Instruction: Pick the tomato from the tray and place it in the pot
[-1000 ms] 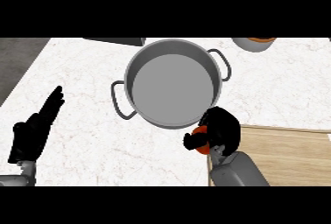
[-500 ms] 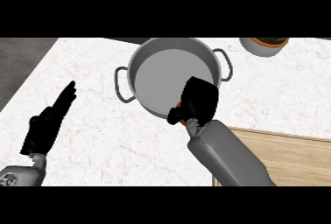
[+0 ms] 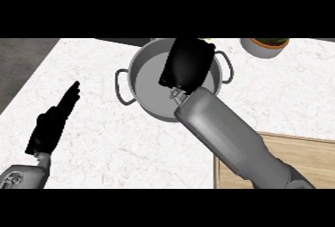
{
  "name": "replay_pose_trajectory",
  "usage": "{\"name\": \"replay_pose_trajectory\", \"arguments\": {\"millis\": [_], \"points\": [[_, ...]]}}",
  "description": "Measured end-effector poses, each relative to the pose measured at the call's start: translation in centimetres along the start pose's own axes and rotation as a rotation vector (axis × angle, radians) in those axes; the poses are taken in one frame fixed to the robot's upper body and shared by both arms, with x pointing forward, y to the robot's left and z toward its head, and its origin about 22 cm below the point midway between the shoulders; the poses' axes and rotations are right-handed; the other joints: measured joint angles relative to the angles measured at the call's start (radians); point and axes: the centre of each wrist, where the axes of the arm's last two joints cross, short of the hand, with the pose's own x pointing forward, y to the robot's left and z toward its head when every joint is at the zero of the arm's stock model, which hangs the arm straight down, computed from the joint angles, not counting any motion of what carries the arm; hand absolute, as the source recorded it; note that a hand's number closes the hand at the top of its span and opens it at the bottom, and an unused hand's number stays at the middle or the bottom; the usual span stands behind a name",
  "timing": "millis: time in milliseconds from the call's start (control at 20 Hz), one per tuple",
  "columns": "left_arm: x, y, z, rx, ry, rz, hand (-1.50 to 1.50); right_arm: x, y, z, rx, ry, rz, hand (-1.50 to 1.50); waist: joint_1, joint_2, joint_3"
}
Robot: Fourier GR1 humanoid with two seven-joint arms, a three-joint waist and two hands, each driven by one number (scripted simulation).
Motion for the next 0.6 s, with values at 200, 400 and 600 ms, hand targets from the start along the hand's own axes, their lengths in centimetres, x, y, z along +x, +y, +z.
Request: {"name": "replay_pose_trajectory", "arguments": {"millis": [200, 400, 600], "points": [[-0.1, -0.2, -0.2, 0.006, 0.004, 0.006, 0.0, 1.4, -2.0, -1.1, -0.093, 0.015, -0.019, 1.5, -0.005, 0.003, 0.001], [0.0, -0.3, -0.4, 0.013, 0.006, 0.005, 0.0, 2.6, -3.6, -2.1, -0.162, 0.029, -0.035, 1.5, -0.014, 0.007, 0.003], [-0.1, -0.1, -0.6, 0.022, 0.009, 0.008, 0.0, 3.1, -4.3, -3.1, -0.197, 0.052, -0.047, 1.5, -0.024, 0.01, 0.003]]}}
